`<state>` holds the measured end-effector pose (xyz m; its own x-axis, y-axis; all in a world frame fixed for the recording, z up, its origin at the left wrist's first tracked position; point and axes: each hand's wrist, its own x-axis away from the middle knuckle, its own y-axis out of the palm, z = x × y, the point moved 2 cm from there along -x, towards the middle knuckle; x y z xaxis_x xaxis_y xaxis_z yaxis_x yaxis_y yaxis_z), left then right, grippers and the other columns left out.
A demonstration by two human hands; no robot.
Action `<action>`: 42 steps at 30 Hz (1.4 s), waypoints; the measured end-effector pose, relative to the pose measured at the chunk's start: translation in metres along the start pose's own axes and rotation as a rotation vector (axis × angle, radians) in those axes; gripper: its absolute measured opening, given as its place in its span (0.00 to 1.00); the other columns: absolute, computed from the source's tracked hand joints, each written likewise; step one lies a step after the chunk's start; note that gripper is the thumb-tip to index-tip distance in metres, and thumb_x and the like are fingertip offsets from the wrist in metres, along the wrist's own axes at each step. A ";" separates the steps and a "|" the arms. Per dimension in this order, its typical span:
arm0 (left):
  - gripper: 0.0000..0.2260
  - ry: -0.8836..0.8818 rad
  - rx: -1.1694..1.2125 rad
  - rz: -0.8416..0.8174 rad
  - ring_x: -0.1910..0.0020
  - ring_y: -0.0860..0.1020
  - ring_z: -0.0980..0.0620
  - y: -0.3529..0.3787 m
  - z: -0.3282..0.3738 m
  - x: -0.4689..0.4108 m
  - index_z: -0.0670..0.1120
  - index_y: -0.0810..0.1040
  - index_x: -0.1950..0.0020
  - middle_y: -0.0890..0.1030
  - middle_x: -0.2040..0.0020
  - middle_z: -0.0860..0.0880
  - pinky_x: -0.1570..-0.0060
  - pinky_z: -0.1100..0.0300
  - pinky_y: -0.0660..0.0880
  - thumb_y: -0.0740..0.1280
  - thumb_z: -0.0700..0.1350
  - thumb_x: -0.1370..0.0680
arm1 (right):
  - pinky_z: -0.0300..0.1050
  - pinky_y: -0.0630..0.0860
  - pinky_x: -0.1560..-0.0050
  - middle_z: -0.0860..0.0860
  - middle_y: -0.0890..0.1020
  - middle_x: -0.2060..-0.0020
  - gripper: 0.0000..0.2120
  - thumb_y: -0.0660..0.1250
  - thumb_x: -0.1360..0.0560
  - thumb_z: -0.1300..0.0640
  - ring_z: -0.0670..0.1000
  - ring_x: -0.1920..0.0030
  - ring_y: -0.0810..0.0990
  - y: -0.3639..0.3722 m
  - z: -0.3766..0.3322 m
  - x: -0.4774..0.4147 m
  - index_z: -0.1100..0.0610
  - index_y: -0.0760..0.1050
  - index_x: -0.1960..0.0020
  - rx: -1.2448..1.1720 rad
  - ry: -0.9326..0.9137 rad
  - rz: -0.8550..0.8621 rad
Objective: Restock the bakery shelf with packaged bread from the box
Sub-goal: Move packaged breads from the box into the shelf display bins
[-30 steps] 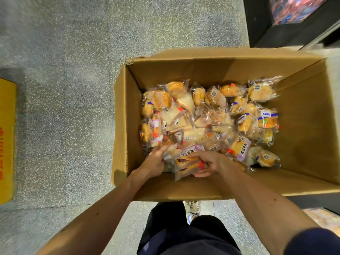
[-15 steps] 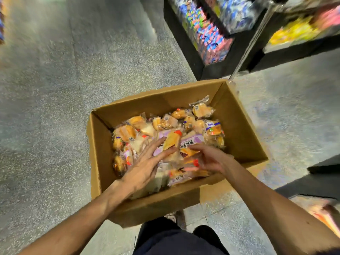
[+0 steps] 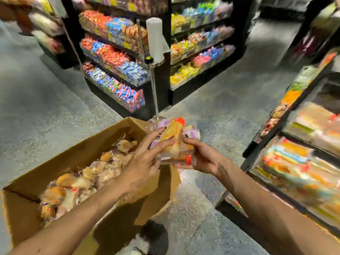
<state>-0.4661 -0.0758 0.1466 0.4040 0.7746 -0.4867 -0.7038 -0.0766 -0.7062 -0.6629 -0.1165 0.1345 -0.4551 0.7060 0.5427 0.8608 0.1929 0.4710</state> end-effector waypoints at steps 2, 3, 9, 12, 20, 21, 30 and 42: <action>0.26 0.059 0.112 -0.057 0.23 0.59 0.58 0.019 0.035 -0.034 0.51 0.75 0.31 0.64 0.24 0.46 0.27 0.67 0.57 0.69 0.38 0.28 | 0.57 0.80 0.49 0.57 0.85 0.51 0.12 0.67 0.28 0.52 0.56 0.53 0.85 -0.033 -0.017 0.041 0.56 0.80 0.48 -0.016 -0.090 0.056; 0.25 0.084 0.160 -0.102 0.23 0.60 0.58 0.029 0.053 -0.051 0.55 0.75 0.31 0.64 0.24 0.48 0.27 0.66 0.58 0.70 0.44 0.28 | 0.57 0.81 0.50 0.56 0.85 0.51 0.14 0.67 0.29 0.52 0.56 0.53 0.85 -0.051 -0.025 0.061 0.56 0.80 0.46 -0.020 -0.137 0.090; 0.23 0.181 0.486 -0.241 0.26 0.64 0.57 0.092 0.160 -0.137 0.61 0.78 0.36 0.67 0.26 0.55 0.29 0.58 0.63 0.59 0.69 0.25 | 0.51 0.82 0.51 0.54 0.84 0.47 0.24 0.69 0.34 0.47 0.52 0.53 0.84 -0.135 -0.061 0.180 0.54 0.77 0.39 0.009 -0.358 0.297; 0.26 0.142 0.726 -0.203 0.32 0.74 0.53 0.125 0.207 -0.170 0.54 0.82 0.40 0.76 0.32 0.56 0.37 0.44 0.74 0.58 0.70 0.23 | 0.50 0.82 0.52 0.55 0.81 0.40 0.30 0.69 0.32 0.42 0.52 0.51 0.83 -0.163 -0.070 0.226 0.55 0.76 0.34 -0.030 -0.458 0.344; 0.23 0.285 0.935 -0.201 0.28 0.70 0.51 0.207 0.277 -0.241 0.66 0.76 0.38 0.74 0.34 0.61 0.30 0.55 0.68 0.74 0.51 0.32 | 0.50 0.75 0.52 0.59 0.83 0.50 0.27 0.80 0.43 0.45 0.57 0.50 0.78 -0.231 -0.084 0.290 0.59 0.83 0.49 -0.226 -0.631 0.473; 0.28 0.304 0.947 -0.223 0.27 0.68 0.49 0.219 0.278 -0.250 0.70 0.73 0.36 0.72 0.33 0.63 0.29 0.52 0.67 0.75 0.51 0.33 | 0.50 0.73 0.52 0.59 0.83 0.52 0.27 0.79 0.44 0.47 0.56 0.52 0.77 -0.243 -0.087 0.292 0.60 0.82 0.49 -0.260 -0.649 0.514; 0.29 0.391 0.640 -0.504 0.25 0.57 0.67 0.328 0.259 -0.326 0.69 0.62 0.31 0.58 0.26 0.68 0.28 0.68 0.59 0.67 0.58 0.30 | 0.51 0.82 0.59 0.63 0.81 0.54 0.20 0.78 0.38 0.52 0.58 0.60 0.81 -0.349 -0.113 0.261 0.64 0.82 0.52 -0.524 -0.671 0.761; 0.43 0.323 0.522 -0.700 0.29 0.63 0.61 0.428 0.286 -0.395 0.58 0.57 0.24 0.64 0.27 0.60 0.29 0.61 0.63 0.70 0.70 0.33 | 0.51 0.83 0.65 0.61 0.86 0.57 0.15 0.58 0.24 0.74 0.58 0.63 0.85 -0.450 -0.144 0.256 0.62 0.79 0.45 -0.554 -0.701 1.131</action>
<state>-1.0936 -0.2351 0.1836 0.9235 0.3198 -0.2120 -0.3806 0.6947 -0.6104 -1.1994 -0.1209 0.1623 0.7428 0.5129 0.4302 0.4057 -0.8561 0.3202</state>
